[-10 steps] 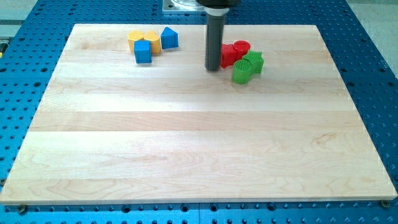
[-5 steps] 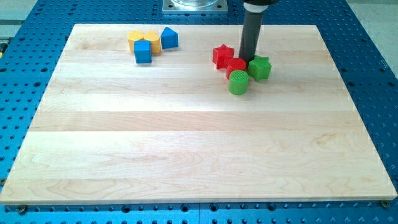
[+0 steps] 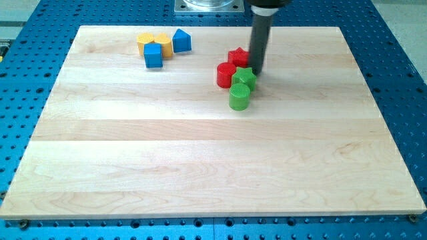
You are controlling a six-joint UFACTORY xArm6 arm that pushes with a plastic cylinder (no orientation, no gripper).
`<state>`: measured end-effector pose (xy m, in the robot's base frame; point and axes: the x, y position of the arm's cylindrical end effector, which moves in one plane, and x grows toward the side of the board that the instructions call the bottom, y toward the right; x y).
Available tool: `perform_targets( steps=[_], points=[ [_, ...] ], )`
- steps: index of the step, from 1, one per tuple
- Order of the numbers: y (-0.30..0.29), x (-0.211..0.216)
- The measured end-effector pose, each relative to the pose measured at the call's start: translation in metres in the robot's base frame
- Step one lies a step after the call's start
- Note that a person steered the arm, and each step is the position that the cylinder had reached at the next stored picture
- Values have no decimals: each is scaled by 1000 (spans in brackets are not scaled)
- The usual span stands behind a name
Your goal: Put the green and the red blocks at the center of the board
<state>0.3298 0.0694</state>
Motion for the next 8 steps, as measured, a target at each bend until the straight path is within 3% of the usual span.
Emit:
perform_targets(
  steps=[2,3,4,6,8],
  points=[
    [11,-40],
    [-51,-32],
    [-54,11],
    [-56,-28],
    [-52,-27]
  ],
)
